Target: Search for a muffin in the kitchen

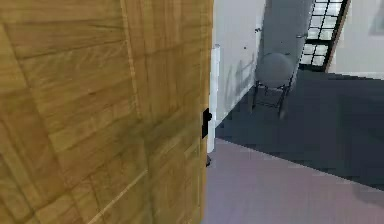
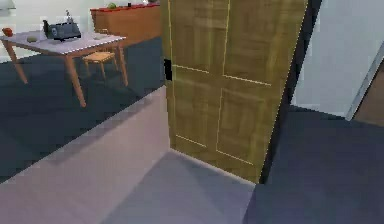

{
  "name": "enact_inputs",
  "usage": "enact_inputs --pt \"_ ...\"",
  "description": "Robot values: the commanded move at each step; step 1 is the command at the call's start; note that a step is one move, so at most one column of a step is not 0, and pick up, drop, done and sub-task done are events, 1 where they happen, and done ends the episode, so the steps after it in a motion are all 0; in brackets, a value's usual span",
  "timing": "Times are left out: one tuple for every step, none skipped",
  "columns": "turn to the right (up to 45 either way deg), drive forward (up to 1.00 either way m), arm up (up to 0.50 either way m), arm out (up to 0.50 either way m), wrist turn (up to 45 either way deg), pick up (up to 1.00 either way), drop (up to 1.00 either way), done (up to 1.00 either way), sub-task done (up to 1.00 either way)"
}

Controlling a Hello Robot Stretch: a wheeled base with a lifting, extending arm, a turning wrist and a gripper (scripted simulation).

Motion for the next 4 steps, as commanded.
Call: enact_inputs --pt "45.0 0.0 0.0 0.0 0.0 0.0 0.0 0.0 0.0" --pt "45.0 0.0 0.0 0.0 0.0 0.0 0.0 0.0 0.0" --pt "30.0 0.0 0.0 0.0 0.0 0.0 0.0 0.0 0.0" --pt "0.0 0.2 0.0 0.0 0.0 0.0 0.0 0.0 0.0"
